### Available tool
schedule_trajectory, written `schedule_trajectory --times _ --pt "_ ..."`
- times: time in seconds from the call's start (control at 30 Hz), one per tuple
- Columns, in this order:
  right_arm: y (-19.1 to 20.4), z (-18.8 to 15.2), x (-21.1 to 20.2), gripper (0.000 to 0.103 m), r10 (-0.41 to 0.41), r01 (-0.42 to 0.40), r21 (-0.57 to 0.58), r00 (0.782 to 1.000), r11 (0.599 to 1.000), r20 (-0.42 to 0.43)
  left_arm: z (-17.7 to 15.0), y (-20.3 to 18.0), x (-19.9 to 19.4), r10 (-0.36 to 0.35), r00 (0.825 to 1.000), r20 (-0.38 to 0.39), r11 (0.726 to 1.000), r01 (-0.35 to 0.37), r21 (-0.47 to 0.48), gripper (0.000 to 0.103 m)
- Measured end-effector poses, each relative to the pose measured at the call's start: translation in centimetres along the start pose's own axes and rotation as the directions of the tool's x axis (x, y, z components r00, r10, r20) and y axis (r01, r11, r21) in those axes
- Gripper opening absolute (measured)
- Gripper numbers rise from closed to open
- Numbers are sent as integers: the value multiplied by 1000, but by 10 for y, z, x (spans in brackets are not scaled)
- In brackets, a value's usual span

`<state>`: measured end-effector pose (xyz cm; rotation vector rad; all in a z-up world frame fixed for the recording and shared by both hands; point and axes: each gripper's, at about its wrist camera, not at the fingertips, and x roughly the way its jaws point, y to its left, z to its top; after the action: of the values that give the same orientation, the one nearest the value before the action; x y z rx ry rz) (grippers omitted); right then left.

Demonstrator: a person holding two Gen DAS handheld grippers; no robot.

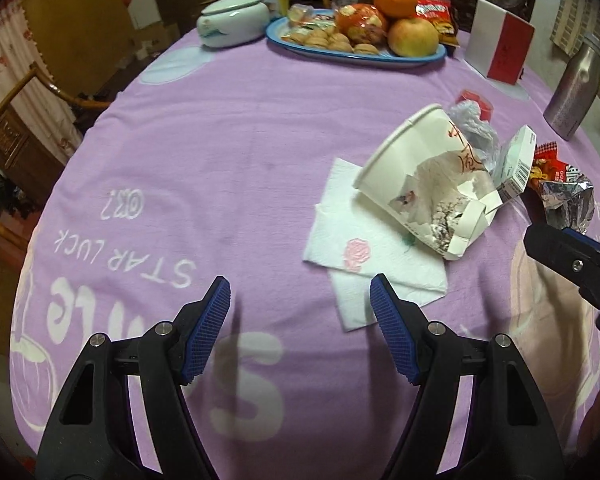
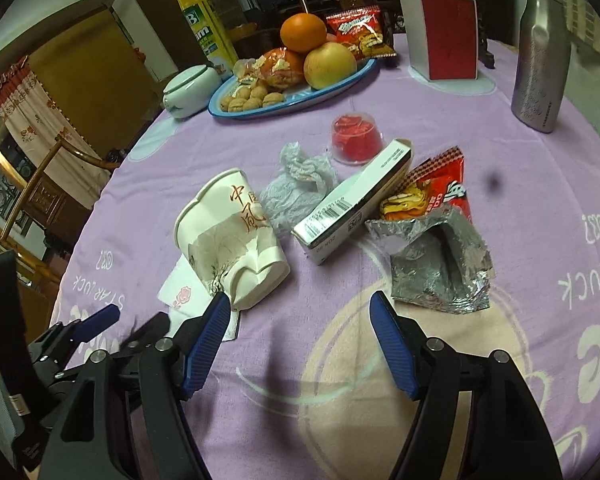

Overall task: Collect trash
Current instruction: 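Grasp the white tissue under the paper cup with the left tool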

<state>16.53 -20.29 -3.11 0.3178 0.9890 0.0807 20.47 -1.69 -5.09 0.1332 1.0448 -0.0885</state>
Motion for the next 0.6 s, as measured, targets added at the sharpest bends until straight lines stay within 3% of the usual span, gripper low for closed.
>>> schedule_trajectory --times 0.1,0.43,0.5,0.57,0.6 --pt "0 0 0 77 0 0 7 1000 1000 0 3 -8 4 -10 1000 -8 1000 11 14 71" --pt "-4 1 5 78 -15 15 21 1000 1000 -10 11 -45 22 -14 999 -31 996 16 89 66" --pt "-5 1 5 78 -13 14 25 1000 1000 -12 12 -51 21 -27 999 -18 994 29 109 54" --pt "-6 1 5 78 -15 15 26 1000 1000 -11 13 -54 20 -80 997 -20 990 81 114 25" --pt "-6 1 5 78 -16 16 27 1000 1000 -11 12 -57 19 -79 997 -14 989 81 127 16"
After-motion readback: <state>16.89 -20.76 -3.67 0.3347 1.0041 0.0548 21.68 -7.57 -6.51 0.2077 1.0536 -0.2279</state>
